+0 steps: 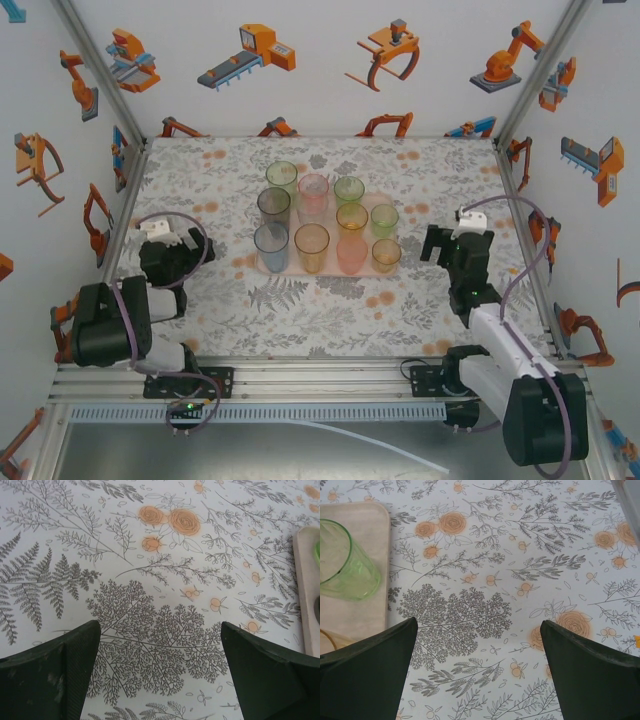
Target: Place the glasses into the tray
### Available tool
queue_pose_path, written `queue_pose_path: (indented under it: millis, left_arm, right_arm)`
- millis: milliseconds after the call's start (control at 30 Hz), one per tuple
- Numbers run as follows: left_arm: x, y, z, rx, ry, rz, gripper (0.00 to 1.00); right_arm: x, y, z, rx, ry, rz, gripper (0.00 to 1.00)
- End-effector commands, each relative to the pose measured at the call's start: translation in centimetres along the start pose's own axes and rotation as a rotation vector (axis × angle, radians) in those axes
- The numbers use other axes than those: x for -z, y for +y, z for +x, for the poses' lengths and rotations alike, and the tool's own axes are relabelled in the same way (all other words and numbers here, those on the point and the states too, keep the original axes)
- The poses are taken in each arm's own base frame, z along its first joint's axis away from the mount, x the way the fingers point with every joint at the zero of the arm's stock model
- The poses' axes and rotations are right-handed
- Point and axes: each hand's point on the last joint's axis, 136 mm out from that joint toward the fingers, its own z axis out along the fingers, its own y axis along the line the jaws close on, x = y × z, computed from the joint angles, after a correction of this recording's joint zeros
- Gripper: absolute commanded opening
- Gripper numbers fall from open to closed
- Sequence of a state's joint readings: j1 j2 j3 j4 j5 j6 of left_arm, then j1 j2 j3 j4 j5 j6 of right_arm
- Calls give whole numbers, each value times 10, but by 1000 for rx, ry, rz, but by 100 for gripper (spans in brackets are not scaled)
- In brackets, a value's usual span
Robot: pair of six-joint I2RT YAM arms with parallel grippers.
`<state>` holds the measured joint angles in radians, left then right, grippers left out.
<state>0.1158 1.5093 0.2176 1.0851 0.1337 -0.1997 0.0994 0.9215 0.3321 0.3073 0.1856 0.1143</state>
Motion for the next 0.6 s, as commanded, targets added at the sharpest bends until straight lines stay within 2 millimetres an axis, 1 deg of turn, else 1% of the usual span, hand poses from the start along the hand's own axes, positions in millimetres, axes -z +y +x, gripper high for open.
queue_pose_path:
  millis: [0,100,200,300,400,500,567]
  left_arm:
    - [-3,1,-17,-57,-107,-19,97]
    - [-4,5,-14,-56,-62,-53,97]
    - [-5,4,-15,-58,-77,-50,97]
    - [-7,3,-13,-63,-51,-52,97]
    - [-13,0,-13,-76,-30,-44,97]
    - [-15,-3,-13,-85,-11,-35,97]
    - [-18,-4,-13,-88,-6,-29,97]
  right_arm:
    - [-1,-10,-15,-1,-95,52,99]
    - [-5,-11,-7,5,-99,60,99]
    - [-11,-12,-1,30,-94,73,99]
    - [-19,-14,4,45,-103,88,99]
    - [-35,-13,12,71,-98,97,99]
    - [-50,-3,11,98,-90,56,99]
    - [-61,-1,18,116,-67,52,99]
